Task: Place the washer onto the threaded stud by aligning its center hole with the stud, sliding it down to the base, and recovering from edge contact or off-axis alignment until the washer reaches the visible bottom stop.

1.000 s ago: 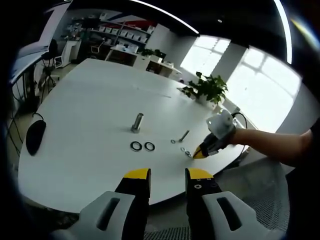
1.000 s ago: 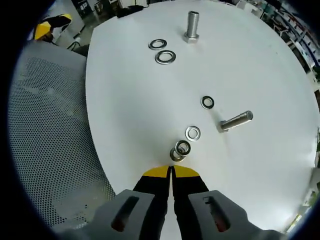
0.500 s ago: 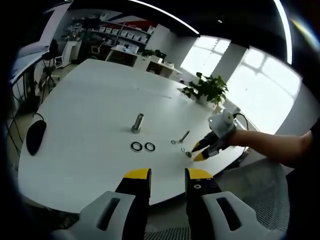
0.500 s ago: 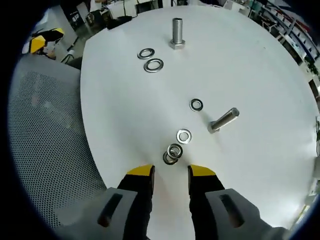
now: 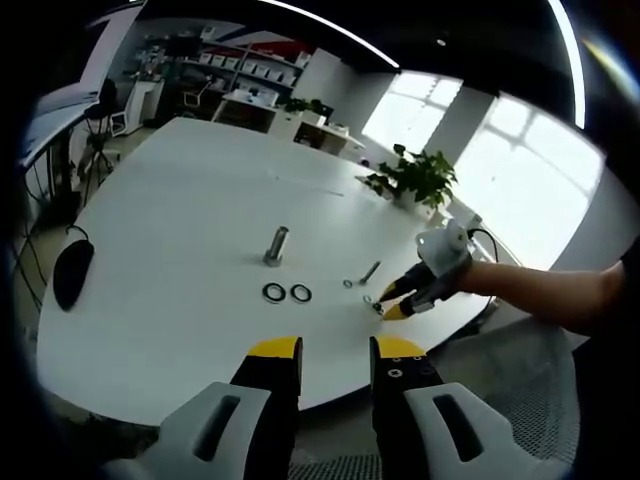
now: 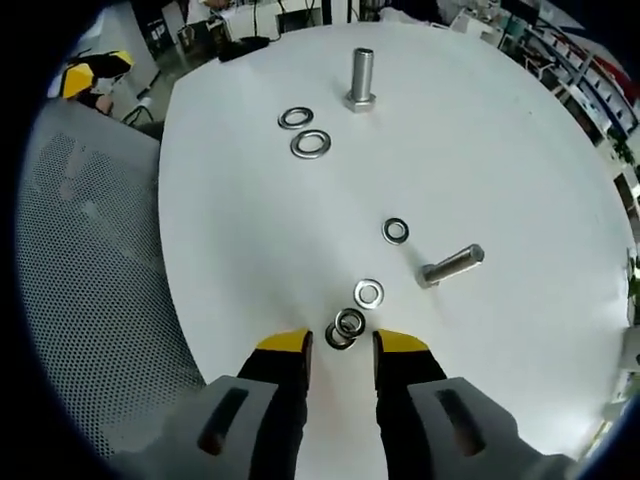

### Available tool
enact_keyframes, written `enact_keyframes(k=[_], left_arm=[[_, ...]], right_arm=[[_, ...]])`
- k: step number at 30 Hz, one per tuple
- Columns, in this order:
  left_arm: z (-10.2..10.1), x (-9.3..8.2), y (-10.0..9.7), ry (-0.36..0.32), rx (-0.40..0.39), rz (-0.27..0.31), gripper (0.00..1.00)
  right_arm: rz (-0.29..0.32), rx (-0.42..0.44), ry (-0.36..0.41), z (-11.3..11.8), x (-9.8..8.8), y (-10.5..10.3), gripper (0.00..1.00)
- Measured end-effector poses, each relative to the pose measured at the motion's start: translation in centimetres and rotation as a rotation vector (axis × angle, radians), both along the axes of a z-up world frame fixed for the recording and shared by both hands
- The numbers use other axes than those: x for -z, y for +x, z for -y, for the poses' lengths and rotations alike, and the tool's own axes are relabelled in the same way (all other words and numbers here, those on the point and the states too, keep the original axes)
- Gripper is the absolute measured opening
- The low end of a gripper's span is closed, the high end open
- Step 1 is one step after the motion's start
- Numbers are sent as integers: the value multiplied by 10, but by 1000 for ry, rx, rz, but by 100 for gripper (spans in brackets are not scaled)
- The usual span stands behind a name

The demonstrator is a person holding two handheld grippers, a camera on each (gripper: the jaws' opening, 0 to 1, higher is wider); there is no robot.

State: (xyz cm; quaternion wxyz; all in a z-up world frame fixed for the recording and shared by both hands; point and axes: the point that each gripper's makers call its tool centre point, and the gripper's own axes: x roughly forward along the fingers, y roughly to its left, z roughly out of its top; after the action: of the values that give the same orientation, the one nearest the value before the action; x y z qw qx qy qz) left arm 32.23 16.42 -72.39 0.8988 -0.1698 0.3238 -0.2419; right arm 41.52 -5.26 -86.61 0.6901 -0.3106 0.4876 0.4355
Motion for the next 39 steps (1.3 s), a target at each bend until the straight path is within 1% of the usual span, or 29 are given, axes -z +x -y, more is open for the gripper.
enact_keyframes(k=[2,3,17,23,30,39], left_arm=[[0,0,0,1,1,-1,25],[0,0,0,1,2,-1,25],[0,1,-1,5,6,-5,25],[1,1,-1,5,7,-5,25],[0,1,-1,5,5,-4,25],[1,1,-1,6,8,-5,25]], right_arm=[[4,-24,-13,1,0,0,17],[6,-27,-12,0,0,0,16],[9,-31,-17,1,1,0,15],[8,-51,-32,2,1,-1,15],[21,-47,-34,6,-5,2,15],[39,-34,-21,9,-18,7,15]])
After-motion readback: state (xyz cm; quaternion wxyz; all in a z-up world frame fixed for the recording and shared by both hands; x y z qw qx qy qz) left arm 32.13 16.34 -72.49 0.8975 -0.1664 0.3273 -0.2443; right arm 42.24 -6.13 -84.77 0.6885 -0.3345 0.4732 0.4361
